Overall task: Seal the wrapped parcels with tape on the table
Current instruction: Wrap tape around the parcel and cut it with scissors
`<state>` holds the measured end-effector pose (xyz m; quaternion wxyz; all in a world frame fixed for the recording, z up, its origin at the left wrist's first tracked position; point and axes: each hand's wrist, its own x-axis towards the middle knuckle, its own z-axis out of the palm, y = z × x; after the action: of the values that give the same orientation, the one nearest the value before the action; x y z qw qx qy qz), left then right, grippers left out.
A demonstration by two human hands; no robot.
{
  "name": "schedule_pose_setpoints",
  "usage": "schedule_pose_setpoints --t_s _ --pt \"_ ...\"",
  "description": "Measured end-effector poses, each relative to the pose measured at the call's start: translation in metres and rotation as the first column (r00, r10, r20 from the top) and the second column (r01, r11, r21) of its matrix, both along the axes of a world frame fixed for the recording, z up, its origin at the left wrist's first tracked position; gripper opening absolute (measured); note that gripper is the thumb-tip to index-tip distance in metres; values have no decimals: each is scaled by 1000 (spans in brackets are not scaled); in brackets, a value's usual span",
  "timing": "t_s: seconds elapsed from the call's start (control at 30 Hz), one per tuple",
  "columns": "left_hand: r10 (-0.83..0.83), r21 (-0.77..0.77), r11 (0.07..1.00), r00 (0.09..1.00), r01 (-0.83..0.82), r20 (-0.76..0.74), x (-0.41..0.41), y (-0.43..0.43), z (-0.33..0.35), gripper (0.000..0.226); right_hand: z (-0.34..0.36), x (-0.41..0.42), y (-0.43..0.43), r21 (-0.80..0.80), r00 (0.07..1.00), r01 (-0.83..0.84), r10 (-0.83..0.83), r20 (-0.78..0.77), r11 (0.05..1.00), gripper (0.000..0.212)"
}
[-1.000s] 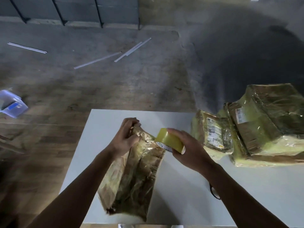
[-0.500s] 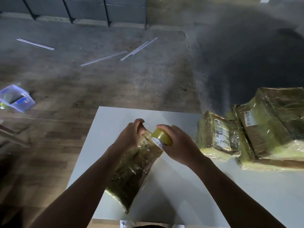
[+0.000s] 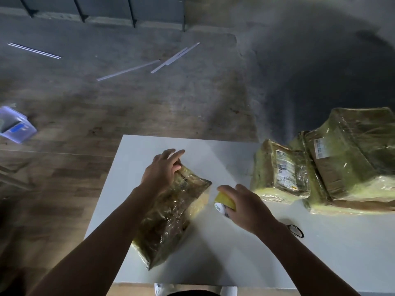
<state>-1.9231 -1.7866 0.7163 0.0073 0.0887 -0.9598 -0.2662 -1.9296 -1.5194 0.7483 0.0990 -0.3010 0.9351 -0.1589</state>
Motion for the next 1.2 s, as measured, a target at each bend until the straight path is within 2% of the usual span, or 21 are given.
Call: schedule_pose_setpoints --t_s 0.07,0.13,0.27,0.33,0.43,0.5,0.57,0.63,0.7,0.83,0.9,1.0,1.2 --pt "-83 -136 988 996 77 -40 2 -2 2 45 -4 1 -3 8 1000 -3 3 -7 1000 52" --pt "-157 -222 963 988 152 -5 5 0 5 47 -9 3 -7 7 1000 -14 14 -16 1000 53" --pt "-164 -205 963 984 174 66 9 9 12 42 -16 10 -13 12 1000 9 -9 -21 1000 55" --pt "-164 -257 949 982 184 99 9 14 16 37 -19 11 -16 -2 1000 19 -19 -16 1000 55" --pt "-251 -432 843 944 321 212 -3 22 20 44 -21 10 -18 -18 999 21 -21 -34 1000 55" --pt "-390 -397 793 885 463 253 -7 36 21 42 -23 9 -18 -22 999 17 -18 -41 1000 56" --pt "-506 -279 796 843 537 179 0 47 18 46 -24 10 -17 -41 999 11 -12 -39 999 57" --pt "-493 -207 841 866 500 89 5 51 15 63 -27 11 -16 -74 999 9 -12 -39 997 57" --pt "-450 -214 865 891 453 68 7 53 13 75 -33 12 -14 -106 1000 0 -3 -27 994 57" --pt "-384 -270 875 916 401 118 1 61 14 73 -40 22 0 -279 988 98 -61 139 955 53" --pt "-367 -290 870 917 398 158 -1 67 15 75 -46 29 11 -341 987 133 -94 130 931 53" --pt "-376 -303 856 906 420 196 -2 69 16 78 -52 31 22 -286 994 108 -95 61 952 50" --pt "-359 -317 852 906 416 226 -4 67 17 69 -60 25 27 -196 994 95 -81 79 976 46"
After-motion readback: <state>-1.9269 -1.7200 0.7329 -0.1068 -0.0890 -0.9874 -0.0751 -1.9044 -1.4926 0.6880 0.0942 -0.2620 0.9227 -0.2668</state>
